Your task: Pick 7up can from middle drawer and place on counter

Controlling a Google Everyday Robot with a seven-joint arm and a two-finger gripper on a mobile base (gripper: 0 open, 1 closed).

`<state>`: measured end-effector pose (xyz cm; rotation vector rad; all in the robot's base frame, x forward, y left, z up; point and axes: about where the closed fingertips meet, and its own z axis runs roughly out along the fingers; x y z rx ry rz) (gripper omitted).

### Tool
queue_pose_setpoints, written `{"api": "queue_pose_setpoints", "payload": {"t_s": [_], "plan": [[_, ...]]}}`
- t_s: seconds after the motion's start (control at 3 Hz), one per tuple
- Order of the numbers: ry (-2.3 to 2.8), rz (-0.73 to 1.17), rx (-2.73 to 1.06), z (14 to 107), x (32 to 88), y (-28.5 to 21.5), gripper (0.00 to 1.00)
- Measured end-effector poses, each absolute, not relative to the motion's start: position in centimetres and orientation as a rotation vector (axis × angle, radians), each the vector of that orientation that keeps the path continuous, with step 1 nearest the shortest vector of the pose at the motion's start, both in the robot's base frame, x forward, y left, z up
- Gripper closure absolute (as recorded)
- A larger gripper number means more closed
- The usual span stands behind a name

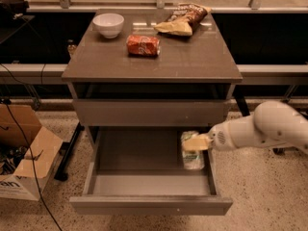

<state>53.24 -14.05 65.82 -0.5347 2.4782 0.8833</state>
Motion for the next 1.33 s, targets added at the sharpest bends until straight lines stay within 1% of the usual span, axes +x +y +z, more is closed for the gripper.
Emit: {"api": "queue_pose_setpoints", "payload": {"t_s": [0.33, 0.67, 1.0, 1.33], "plan": [[2.273, 0.699, -0.739, 76.0, 52.9, -15.7, 1.00], [2.031, 0.482, -0.892, 90.0, 54.2, -17.5, 1.00], [1.889, 0.351, -0.932, 99.2, 55.6, -18.2, 1.00], [1.857, 0.334, -0.919, 101.2, 55.9, -18.6, 1.00]]}}
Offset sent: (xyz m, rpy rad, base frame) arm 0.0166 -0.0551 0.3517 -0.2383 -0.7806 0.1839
